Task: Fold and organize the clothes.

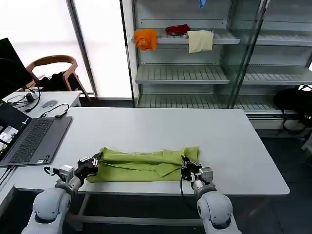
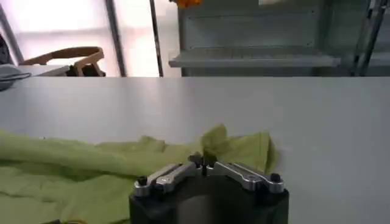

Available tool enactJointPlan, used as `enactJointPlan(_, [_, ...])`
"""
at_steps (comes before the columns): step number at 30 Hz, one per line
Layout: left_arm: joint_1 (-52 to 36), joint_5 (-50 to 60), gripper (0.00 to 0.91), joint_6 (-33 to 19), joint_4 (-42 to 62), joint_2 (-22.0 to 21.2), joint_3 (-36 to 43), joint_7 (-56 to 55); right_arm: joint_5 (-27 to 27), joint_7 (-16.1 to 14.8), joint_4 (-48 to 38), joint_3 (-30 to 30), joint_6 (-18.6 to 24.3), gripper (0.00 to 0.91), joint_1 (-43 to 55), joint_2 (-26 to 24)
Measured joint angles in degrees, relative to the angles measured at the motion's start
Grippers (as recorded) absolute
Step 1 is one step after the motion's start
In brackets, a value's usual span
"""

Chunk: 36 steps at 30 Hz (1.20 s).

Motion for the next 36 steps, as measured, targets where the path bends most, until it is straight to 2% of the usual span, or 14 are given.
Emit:
enactJointPlan(10, [1.4,2.7,0.907,-0.1,-1.8,-1.2,0.4,-1.9,-4.8,1.2,0.5,1.3,0.4,0.907,-0.6,-0.5])
enactJointPlan(16, [2.2,2.7,0.907,-0.2,-3.3,-2.1,-0.4,-3.8,-5.9,1.1,1.5,2.6,1.5,0.907,-0.2,-1.2])
enactJointPlan(19, [3.0,1.4,0.907,-0.2,-4.5,-2.6,-1.0,-5.3,-4.4,0.8,2.2,3.7,2.8,0.907,0.3,-1.4])
enactJointPlan(27, [6.1,-3.4,0.907,-0.6,-6.0,-4.6,-0.7,-10.5,3.7,1.3,4.4,6.7,6.2,0.907,3.0,-1.2])
enactJointPlan(36, [5.7,-8.5,0.907,-0.4,-5.1,-7.0,0.4,-16.2,7.2,2.6,6.1,7.8,6.9,0.907,3.9,-0.9])
